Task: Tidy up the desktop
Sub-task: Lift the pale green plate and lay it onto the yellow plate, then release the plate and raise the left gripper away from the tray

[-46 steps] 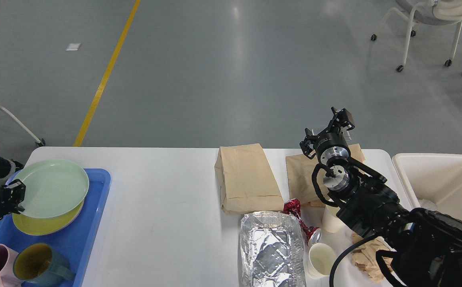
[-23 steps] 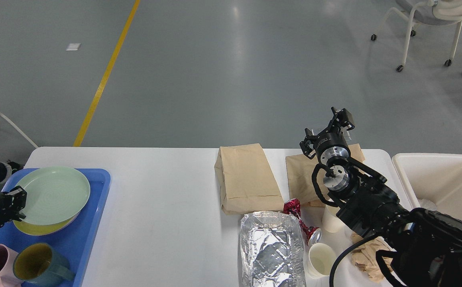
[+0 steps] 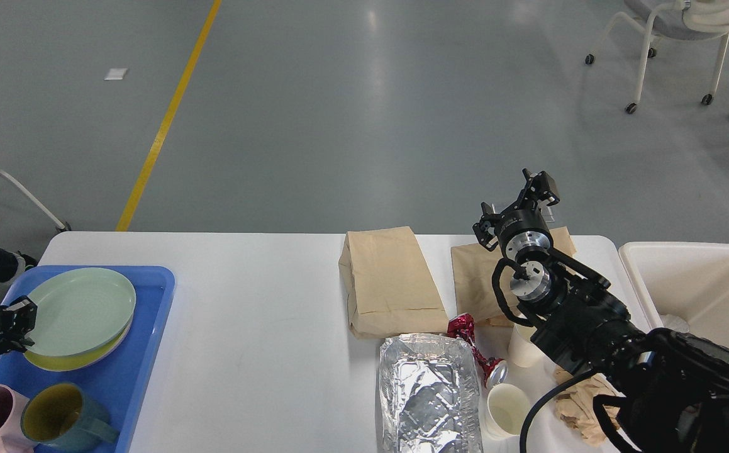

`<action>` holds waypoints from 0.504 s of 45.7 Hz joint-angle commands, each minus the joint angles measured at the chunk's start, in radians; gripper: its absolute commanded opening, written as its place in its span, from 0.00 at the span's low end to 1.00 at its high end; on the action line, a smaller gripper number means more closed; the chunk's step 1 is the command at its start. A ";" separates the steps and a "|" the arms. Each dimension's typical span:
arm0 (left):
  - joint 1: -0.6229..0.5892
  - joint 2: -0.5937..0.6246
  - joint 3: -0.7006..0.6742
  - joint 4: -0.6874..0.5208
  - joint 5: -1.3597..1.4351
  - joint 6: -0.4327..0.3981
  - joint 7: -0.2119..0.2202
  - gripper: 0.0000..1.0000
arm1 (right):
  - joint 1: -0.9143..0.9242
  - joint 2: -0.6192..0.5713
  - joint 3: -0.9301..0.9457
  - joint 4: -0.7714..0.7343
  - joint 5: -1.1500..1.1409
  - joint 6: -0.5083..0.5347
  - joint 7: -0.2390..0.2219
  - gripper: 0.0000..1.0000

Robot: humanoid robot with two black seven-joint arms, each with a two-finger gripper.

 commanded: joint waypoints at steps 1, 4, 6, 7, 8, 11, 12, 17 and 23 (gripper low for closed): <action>0.006 -0.001 0.001 0.000 0.001 0.041 0.001 0.18 | 0.000 0.000 0.001 0.000 0.000 0.000 0.000 1.00; 0.006 -0.001 0.002 0.000 0.001 0.053 0.001 0.22 | 0.000 0.000 0.001 0.001 0.000 0.000 0.000 1.00; 0.006 -0.001 0.002 0.000 0.001 0.059 0.002 0.24 | 0.000 0.000 -0.001 0.000 0.000 0.000 0.000 1.00; 0.006 -0.001 0.002 0.000 0.001 0.064 0.001 0.25 | 0.000 0.000 0.001 0.000 0.000 0.000 0.000 1.00; 0.006 -0.001 0.002 0.000 0.001 0.068 0.001 0.26 | 0.000 0.000 -0.001 0.000 0.000 0.000 -0.001 1.00; 0.010 -0.001 0.001 0.000 0.001 0.082 0.001 0.29 | 0.000 0.000 -0.001 0.000 0.000 0.000 0.000 1.00; 0.011 -0.001 0.001 0.000 0.001 0.087 0.001 0.31 | 0.000 0.000 -0.001 0.000 0.000 0.000 0.000 1.00; 0.010 0.001 -0.002 0.000 0.001 0.110 0.001 0.38 | 0.000 0.000 0.001 0.000 0.000 0.000 0.000 1.00; -0.009 0.007 -0.004 0.000 0.001 0.120 -0.004 0.56 | 0.000 0.000 0.001 0.000 0.000 0.000 -0.001 1.00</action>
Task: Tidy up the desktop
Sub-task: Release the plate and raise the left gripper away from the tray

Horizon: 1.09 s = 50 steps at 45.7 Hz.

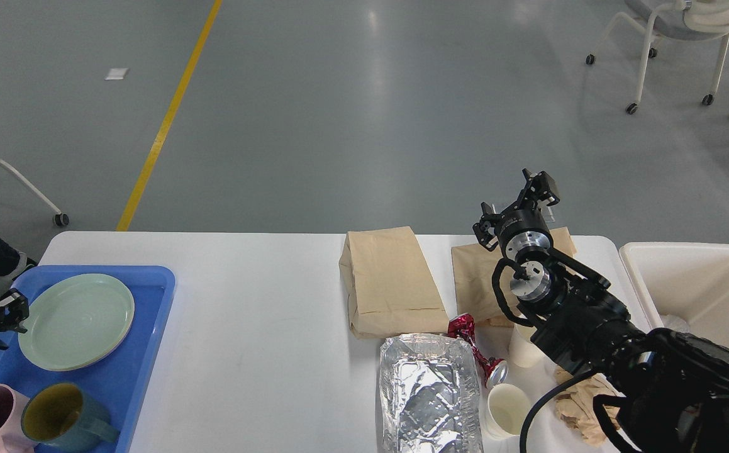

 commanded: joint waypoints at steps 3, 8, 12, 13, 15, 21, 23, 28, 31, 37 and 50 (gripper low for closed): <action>-0.049 0.012 -0.001 0.000 0.001 0.010 -0.008 0.65 | 0.000 0.000 0.001 0.000 0.000 0.000 0.000 1.00; -0.109 0.015 0.009 -0.001 0.011 -0.008 -0.003 0.82 | 0.000 0.000 0.001 0.000 0.000 0.000 0.000 1.00; -0.157 0.019 0.025 -0.014 0.012 -0.020 0.001 0.91 | 0.000 0.000 0.001 0.001 0.000 0.000 0.000 1.00; -0.171 0.021 0.035 -0.017 0.012 -0.027 0.003 0.92 | 0.000 0.000 0.001 0.000 0.000 0.000 0.000 1.00; -0.192 0.029 0.062 -0.023 0.014 -0.042 0.003 0.93 | 0.000 0.000 0.001 0.000 0.000 0.000 0.000 1.00; -0.315 0.062 0.159 -0.044 0.012 -0.122 -0.002 0.94 | 0.000 0.000 0.001 0.000 0.000 0.000 -0.001 1.00; -0.350 0.070 0.179 -0.043 0.012 -0.122 -0.002 0.94 | 0.000 0.000 0.001 0.000 0.000 0.000 -0.001 1.00; -0.425 0.107 0.191 -0.038 0.012 -0.119 -0.003 0.95 | 0.000 0.000 0.001 0.001 0.000 0.000 0.000 1.00; -0.471 0.130 0.191 -0.038 0.011 -0.116 -0.006 0.95 | 0.000 0.000 0.001 0.000 0.000 0.000 0.000 1.00; -0.556 0.160 0.191 -0.029 0.011 -0.097 -0.008 0.96 | 0.000 0.000 0.001 0.000 0.000 0.000 0.000 1.00; -0.573 0.159 0.039 -0.029 -0.002 -0.086 -0.022 0.96 | 0.000 0.000 0.001 0.000 0.000 0.000 0.000 1.00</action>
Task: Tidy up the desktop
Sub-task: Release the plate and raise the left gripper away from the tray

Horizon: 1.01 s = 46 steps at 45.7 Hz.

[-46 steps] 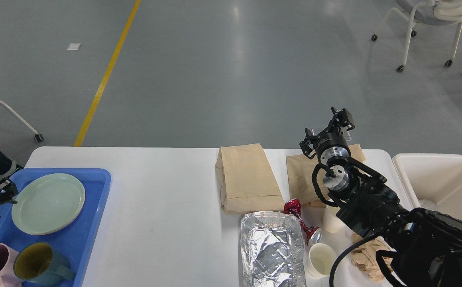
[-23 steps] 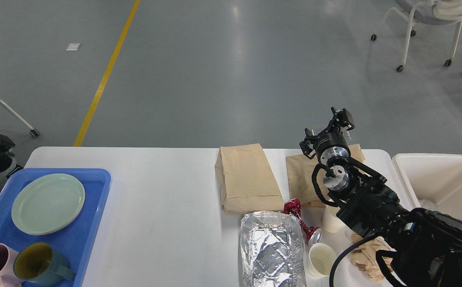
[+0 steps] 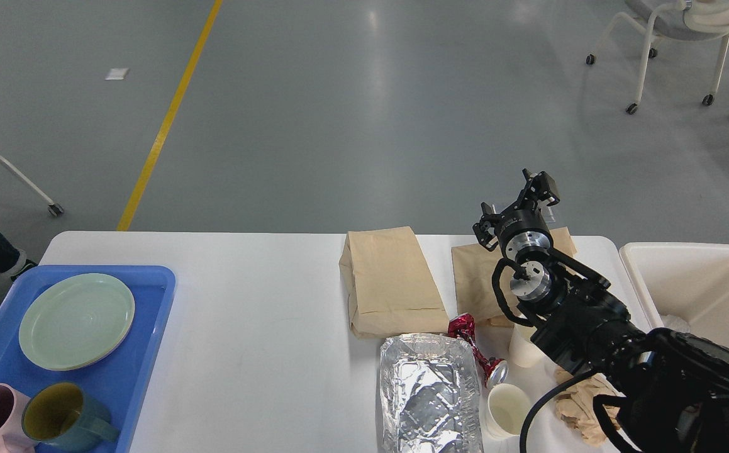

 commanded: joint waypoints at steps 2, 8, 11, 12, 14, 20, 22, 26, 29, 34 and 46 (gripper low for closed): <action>0.001 -0.008 -0.139 0.000 -0.004 0.001 -0.002 0.96 | 0.000 0.000 0.001 0.000 0.000 0.000 0.000 1.00; 0.055 -0.051 -0.335 0.005 -0.006 0.009 -0.002 0.96 | 0.000 0.000 -0.001 0.000 0.000 0.000 0.000 1.00; 0.110 -0.062 -0.459 0.022 -0.006 0.013 -0.002 0.96 | 0.000 0.000 0.001 0.000 0.000 0.000 0.000 1.00; 0.125 -0.067 -0.506 0.029 -0.006 0.015 -0.001 0.96 | 0.000 0.000 -0.001 0.000 0.000 0.000 0.000 1.00; 0.165 -0.083 -0.594 0.045 -0.006 0.016 -0.001 0.96 | 0.000 0.000 0.001 0.000 0.000 0.000 -0.001 1.00; 0.280 -0.194 -0.856 0.138 -0.007 0.021 -0.002 0.96 | 0.000 0.000 -0.001 0.000 0.000 0.000 0.000 1.00; 0.311 -0.228 -0.945 0.178 -0.009 0.021 -0.002 0.96 | 0.000 0.000 0.001 0.000 0.000 0.000 0.000 1.00; 0.363 -0.289 -1.122 0.214 -0.007 0.021 -0.002 0.96 | 0.000 0.000 0.001 0.000 0.000 0.000 0.000 1.00; 0.389 -0.336 -1.246 0.214 -0.006 0.021 -0.001 0.96 | 0.000 0.000 -0.001 0.000 0.000 0.000 0.000 1.00; 0.426 -0.393 -1.373 0.223 -0.010 0.024 -0.009 0.96 | 0.000 0.000 0.001 0.000 0.000 0.000 -0.001 1.00; 0.515 -0.508 -1.590 0.224 -0.029 0.217 -0.025 0.96 | 0.000 0.000 -0.001 0.000 0.000 0.000 0.000 1.00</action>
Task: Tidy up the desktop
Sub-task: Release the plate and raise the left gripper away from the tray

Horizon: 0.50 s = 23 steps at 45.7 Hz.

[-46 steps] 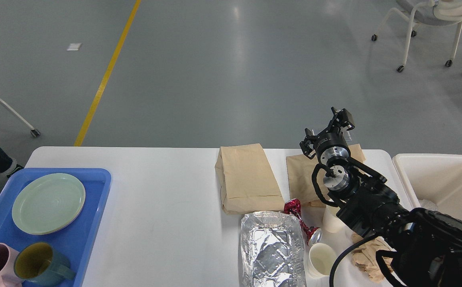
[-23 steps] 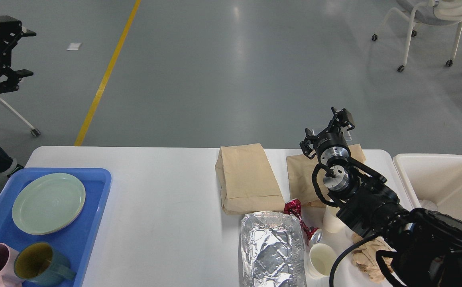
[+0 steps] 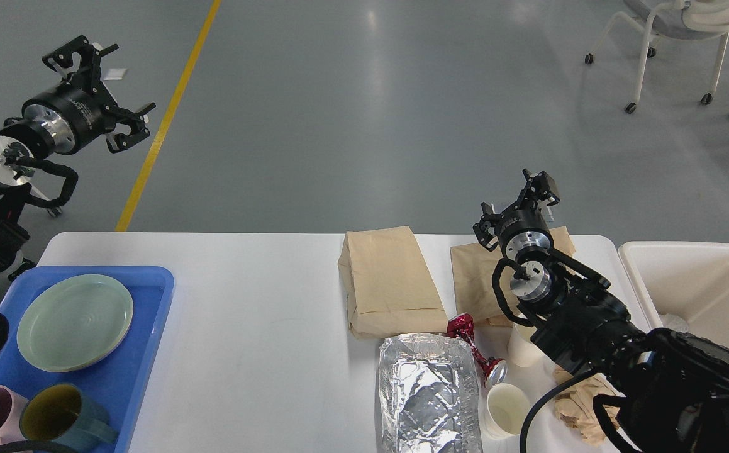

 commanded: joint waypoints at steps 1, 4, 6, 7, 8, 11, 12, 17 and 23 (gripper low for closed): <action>0.022 -0.046 -0.049 -0.002 -0.007 0.091 -0.002 0.96 | 0.000 0.000 -0.001 0.000 0.000 0.000 0.000 1.00; 0.022 -0.046 -0.049 -0.002 -0.007 0.102 -0.001 0.96 | 0.000 0.000 0.001 0.000 0.000 0.000 0.000 1.00; 0.022 -0.043 -0.048 -0.002 -0.006 0.102 -0.001 0.96 | 0.000 0.000 0.001 0.000 0.000 0.000 0.000 1.00; 0.022 -0.043 -0.046 0.000 -0.006 0.104 -0.001 0.96 | 0.000 0.000 -0.001 0.000 0.000 0.000 0.000 1.00; 0.022 -0.043 -0.043 -0.002 -0.006 0.104 -0.001 0.96 | 0.000 0.000 0.001 0.000 0.000 0.000 -0.001 1.00; 0.022 -0.040 -0.041 -0.002 -0.004 0.104 -0.001 0.96 | 0.000 0.000 0.001 0.000 0.000 0.000 0.000 1.00; 0.023 -0.038 -0.041 -0.002 -0.004 0.104 -0.001 0.96 | 0.000 0.000 0.001 0.001 0.000 0.000 0.000 1.00; 0.022 -0.018 -0.046 -0.002 -0.003 0.101 -0.002 0.96 | 0.000 0.000 -0.001 0.001 0.000 0.000 0.000 1.00; 0.023 0.003 -0.041 -0.002 -0.004 0.093 -0.042 0.96 | 0.000 0.000 0.001 0.000 0.000 0.000 0.000 1.00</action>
